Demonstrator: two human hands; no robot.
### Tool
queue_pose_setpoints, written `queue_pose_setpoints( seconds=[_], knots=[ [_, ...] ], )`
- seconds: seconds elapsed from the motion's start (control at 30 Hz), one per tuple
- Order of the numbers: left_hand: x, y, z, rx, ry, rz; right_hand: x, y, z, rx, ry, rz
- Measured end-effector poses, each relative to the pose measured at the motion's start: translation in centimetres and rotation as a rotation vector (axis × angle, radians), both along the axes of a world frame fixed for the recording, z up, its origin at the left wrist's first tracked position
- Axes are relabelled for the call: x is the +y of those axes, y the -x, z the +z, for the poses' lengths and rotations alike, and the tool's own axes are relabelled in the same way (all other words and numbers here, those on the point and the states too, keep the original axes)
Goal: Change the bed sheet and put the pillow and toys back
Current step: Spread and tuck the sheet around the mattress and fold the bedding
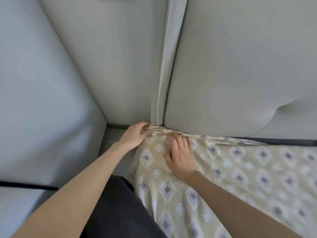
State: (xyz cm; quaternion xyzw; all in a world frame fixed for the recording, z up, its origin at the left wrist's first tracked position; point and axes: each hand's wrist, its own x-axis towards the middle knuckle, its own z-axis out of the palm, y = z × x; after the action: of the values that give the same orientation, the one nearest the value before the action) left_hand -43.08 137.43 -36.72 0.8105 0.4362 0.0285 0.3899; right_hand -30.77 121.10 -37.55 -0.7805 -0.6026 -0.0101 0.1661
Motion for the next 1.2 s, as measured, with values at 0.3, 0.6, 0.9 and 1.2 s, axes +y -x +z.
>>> queue_pose_setpoints(
  seconds=[0.3, 0.6, 0.9, 1.2],
  knots=[
    [2.1, -2.4, 0.4, 0.281, -0.275, -0.054, -0.6, -2.9, -0.2, -0.072, 0.260, 0.076],
    [3.1, -3.1, -1.8, 0.395, -0.501, -0.272, 1.2, -3.0, -0.7, -0.028, 0.219, 0.056],
    [1.8, -4.3, -0.6, 0.559, -0.386, -0.263, 1.8, -3.4, -0.2, 0.088, 0.332, 0.077],
    [-6.8, -3.3, 2.9, 0.079, -0.458, 0.181, -4.2, -8.8, 3.1, 0.086, 0.286, -0.001]
  ],
)
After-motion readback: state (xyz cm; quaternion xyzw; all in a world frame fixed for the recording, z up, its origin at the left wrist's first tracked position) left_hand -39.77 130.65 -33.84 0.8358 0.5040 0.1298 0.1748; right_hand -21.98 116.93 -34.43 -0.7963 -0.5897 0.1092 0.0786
